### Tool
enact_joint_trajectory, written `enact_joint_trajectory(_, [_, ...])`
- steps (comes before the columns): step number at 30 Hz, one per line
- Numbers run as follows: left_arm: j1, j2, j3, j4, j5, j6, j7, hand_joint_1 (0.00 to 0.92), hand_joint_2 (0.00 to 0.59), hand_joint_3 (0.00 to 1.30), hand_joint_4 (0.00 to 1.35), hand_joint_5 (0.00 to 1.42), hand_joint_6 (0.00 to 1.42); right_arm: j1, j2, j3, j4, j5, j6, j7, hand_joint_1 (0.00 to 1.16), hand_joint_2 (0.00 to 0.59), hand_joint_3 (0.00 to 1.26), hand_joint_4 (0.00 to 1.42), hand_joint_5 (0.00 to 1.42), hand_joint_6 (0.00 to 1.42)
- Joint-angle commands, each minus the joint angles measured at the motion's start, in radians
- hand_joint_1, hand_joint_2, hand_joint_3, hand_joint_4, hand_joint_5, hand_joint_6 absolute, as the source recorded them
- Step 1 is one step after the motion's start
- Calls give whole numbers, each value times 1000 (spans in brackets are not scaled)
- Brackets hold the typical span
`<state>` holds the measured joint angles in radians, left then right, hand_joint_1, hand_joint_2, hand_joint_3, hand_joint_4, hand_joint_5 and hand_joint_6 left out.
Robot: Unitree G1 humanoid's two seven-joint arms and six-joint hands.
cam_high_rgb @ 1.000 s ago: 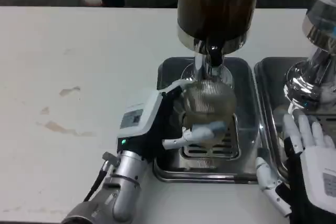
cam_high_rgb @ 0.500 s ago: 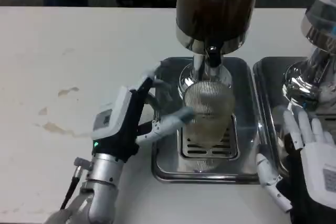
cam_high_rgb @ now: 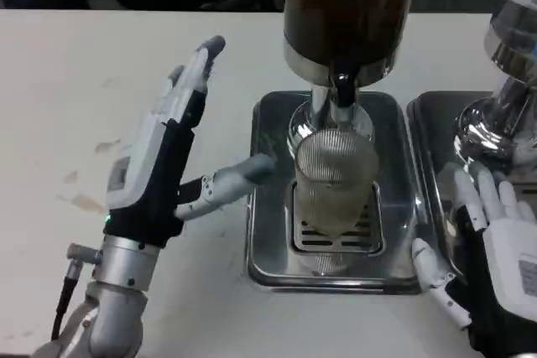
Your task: Grasp the cup under the faucet to collect the drink, then remove the cup.
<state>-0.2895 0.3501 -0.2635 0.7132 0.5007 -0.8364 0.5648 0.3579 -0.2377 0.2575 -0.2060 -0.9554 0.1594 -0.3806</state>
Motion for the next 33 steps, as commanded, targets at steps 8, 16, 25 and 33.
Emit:
enact_joint_trajectory(8, [53,14,52,-322,-287,-100,-371,0,47,0,0,8,0,-18,-22,-6,2,7,-17,2,9,465,54,0,0,48])
enact_joint_trajectory(16, [34,-45,31,-443,-402,-45,-603,0,60,0,0,115,65,-11,-15,-3,-4,6,-13,0,9,465,54,0,0,48])
enact_joint_trajectory(25, [-22,-128,22,-392,-404,-2,-723,0,63,0,0,116,62,5,4,-6,-14,2,-4,-12,9,465,54,0,0,48])
enact_joint_trajectory(33, [-98,-159,21,-260,-362,-19,-748,0,71,3,0,124,43,25,20,-7,-21,-1,5,-21,9,465,54,0,0,48])
